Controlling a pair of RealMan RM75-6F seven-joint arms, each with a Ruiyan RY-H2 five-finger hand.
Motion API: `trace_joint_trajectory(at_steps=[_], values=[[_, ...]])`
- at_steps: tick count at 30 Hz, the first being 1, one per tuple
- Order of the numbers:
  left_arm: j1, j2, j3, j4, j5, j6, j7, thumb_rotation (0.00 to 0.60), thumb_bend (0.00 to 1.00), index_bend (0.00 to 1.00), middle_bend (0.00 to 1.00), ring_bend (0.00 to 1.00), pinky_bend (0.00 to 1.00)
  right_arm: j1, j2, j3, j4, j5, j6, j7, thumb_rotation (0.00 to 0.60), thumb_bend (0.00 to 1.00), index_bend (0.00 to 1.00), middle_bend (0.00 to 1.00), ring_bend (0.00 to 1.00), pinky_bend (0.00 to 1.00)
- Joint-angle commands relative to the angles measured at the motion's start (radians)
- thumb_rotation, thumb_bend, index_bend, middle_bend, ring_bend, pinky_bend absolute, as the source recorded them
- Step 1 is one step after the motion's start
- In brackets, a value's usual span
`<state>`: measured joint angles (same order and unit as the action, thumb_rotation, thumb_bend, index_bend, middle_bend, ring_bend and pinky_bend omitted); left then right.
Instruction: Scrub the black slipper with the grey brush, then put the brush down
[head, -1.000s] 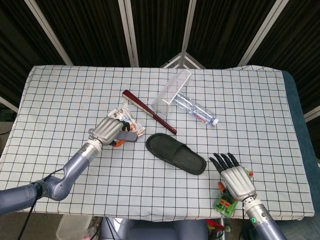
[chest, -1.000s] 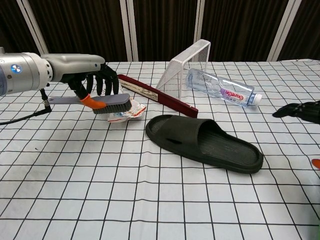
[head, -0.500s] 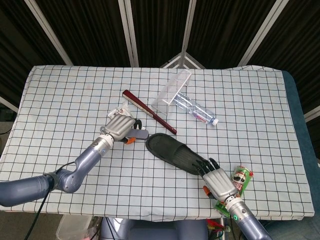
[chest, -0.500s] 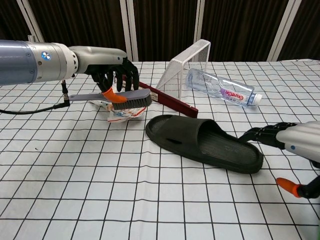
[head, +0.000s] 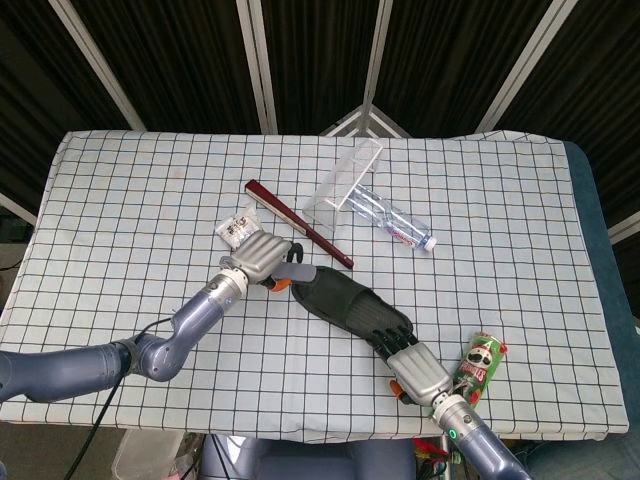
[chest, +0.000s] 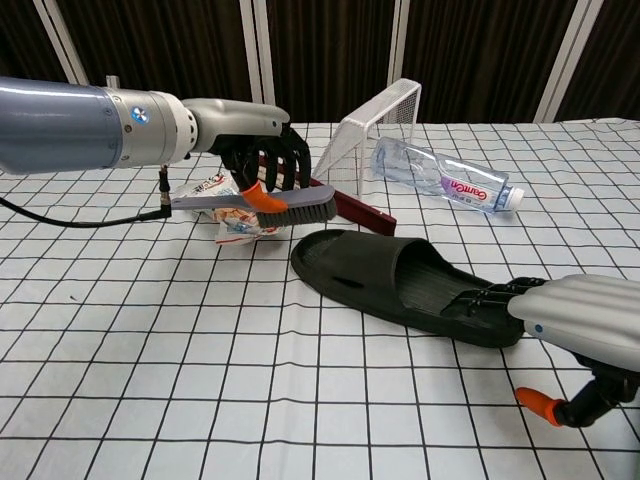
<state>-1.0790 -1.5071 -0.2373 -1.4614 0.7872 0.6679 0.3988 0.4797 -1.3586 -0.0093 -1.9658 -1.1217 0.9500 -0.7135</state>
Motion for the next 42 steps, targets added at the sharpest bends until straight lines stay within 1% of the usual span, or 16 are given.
trace_joint_trajectory(at_steps=[1, 7, 21, 25, 30, 38, 42], values=[[-0.005, -0.002, 0.004, 0.001, -0.003, 0.004, -0.003, 0.600, 0.81, 0.47, 0.56, 0.40, 0.44, 0.008, -0.005, -0.005, 0.010, -0.003, -0.005, 0.008, 0.600, 0.54, 0.00, 0.00, 0.00, 0.00], [-0.024, -0.024, 0.013, 0.023, -0.025, 0.026, 0.005, 0.600, 0.81, 0.48, 0.56, 0.40, 0.44, 0.024, -0.018, -0.011, 0.037, -0.001, -0.017, 0.036, 0.600, 0.54, 0.00, 0.00, 0.00, 0.00], [-0.074, -0.059, 0.021, 0.049, -0.087, 0.018, 0.002, 0.600, 0.81, 0.48, 0.57, 0.40, 0.44, 0.059, -0.058, -0.027, 0.111, -0.010, -0.050, 0.092, 0.600, 0.54, 0.00, 0.00, 0.00, 0.00], [-0.096, -0.082, 0.012, 0.073, -0.122, 0.010, -0.002, 0.600, 0.81, 0.48, 0.57, 0.40, 0.44, 0.065, -0.065, -0.036, 0.119, -0.015, -0.052, 0.098, 0.600, 0.54, 0.00, 0.00, 0.00, 0.00], [-0.135, -0.108, -0.005, 0.091, -0.183, -0.027, -0.017, 0.600, 0.81, 0.48, 0.57, 0.40, 0.44, 0.072, -0.080, -0.044, 0.127, -0.016, -0.053, 0.100, 0.600, 0.54, 0.00, 0.00, 0.00, 0.00], [-0.170, -0.127, -0.022, 0.092, -0.199, -0.055, -0.042, 0.600, 0.81, 0.48, 0.57, 0.40, 0.44, 0.074, -0.103, -0.060, 0.130, -0.027, -0.041, 0.091, 0.600, 0.54, 0.00, 0.00, 0.00, 0.00], [-0.188, -0.137, -0.027, 0.103, -0.219, -0.086, -0.068, 0.600, 0.81, 0.48, 0.57, 0.40, 0.44, 0.083, -0.104, -0.055, 0.130, -0.020, -0.041, 0.089, 0.600, 0.54, 0.00, 0.00, 0.00, 0.00]])
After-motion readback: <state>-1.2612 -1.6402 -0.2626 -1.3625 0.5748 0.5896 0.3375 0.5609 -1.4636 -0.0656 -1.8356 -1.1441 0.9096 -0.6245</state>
